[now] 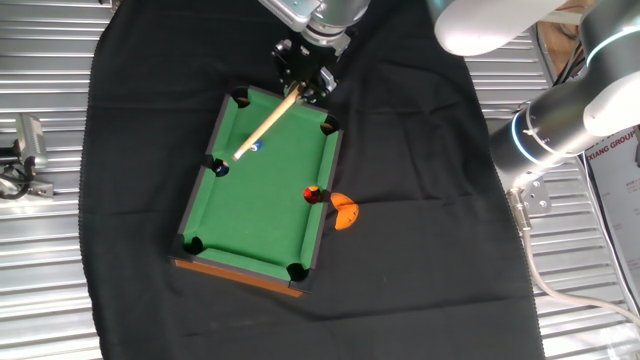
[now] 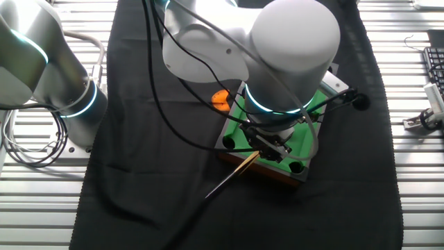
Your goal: Hit the pool ball
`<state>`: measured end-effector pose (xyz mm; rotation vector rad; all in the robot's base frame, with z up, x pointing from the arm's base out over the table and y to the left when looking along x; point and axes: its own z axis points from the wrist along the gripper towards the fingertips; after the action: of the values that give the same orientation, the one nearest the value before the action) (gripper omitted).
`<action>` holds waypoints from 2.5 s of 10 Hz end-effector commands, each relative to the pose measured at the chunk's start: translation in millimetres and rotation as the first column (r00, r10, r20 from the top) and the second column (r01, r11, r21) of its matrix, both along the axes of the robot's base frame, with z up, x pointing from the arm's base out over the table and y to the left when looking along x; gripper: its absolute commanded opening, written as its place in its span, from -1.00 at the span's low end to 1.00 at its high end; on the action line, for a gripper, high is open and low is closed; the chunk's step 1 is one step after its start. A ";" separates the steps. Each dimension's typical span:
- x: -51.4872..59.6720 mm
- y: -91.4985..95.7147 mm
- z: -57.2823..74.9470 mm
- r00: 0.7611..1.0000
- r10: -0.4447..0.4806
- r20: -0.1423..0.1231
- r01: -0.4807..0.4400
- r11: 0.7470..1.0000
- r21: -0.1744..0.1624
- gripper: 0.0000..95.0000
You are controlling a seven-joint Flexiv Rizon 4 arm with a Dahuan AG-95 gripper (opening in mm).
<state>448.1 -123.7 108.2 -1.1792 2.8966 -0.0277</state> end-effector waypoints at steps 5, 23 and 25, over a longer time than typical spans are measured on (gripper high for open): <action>0.1 0.0 0.1 0.999 0.041 -0.005 -0.041 0.999 -0.005 -1.00; 0.1 0.0 0.1 0.998 0.045 0.031 -0.046 0.999 0.014 -1.00; 0.1 0.0 0.1 0.999 0.040 0.035 -0.040 0.999 0.009 -1.00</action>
<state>448.1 -124.0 109.3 -1.2203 2.8408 -0.0336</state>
